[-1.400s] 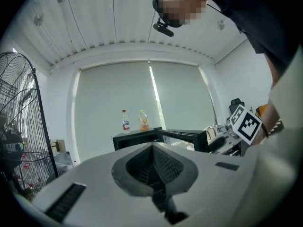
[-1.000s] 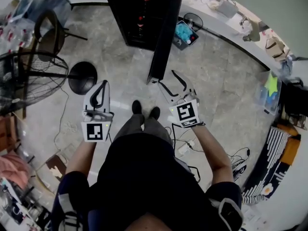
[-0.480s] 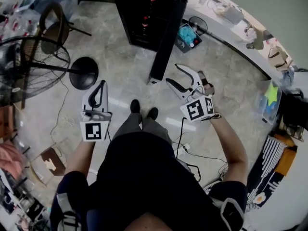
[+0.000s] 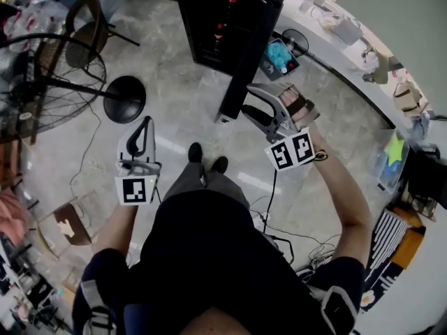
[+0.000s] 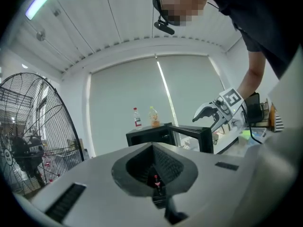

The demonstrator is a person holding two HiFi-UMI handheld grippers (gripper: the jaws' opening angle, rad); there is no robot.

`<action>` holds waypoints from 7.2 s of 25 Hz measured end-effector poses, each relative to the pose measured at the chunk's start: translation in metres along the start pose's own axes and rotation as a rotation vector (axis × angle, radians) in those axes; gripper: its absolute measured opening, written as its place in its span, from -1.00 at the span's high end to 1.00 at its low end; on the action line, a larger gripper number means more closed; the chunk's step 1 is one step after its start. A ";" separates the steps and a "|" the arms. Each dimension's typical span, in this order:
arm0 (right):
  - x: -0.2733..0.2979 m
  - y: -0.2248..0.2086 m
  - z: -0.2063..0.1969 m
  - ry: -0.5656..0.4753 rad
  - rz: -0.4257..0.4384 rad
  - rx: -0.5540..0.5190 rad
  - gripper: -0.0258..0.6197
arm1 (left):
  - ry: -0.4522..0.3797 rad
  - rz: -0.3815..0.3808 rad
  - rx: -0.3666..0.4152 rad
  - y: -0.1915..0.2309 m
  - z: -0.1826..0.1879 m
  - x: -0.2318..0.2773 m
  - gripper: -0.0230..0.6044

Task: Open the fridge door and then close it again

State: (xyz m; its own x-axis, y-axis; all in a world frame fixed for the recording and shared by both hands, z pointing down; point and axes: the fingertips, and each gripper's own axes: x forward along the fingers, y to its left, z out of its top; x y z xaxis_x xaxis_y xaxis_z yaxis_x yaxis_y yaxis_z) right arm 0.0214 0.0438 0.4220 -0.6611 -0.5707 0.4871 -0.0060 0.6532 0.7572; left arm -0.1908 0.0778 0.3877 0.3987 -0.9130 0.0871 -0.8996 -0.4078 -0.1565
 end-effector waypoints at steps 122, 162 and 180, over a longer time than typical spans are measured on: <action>0.383 -0.228 -0.068 0.548 -0.091 0.054 -0.09 | -0.077 -0.230 -0.106 0.174 -0.012 0.171 0.85; 0.382 -0.259 -0.093 0.544 -0.216 0.111 0.07 | -0.065 -0.195 -0.116 0.187 -0.013 0.202 0.85; 0.306 -0.249 -0.046 0.295 -0.346 0.490 0.67 | -0.063 -0.164 -0.097 0.189 -0.010 0.204 0.85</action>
State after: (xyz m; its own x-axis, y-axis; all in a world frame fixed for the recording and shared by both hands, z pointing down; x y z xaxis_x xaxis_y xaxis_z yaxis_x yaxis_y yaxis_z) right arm -0.1448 -0.3166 0.4023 -0.3271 -0.8545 0.4035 -0.5667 0.5190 0.6399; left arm -0.2814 -0.1856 0.3861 0.5488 -0.8350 0.0413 -0.8335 -0.5503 -0.0499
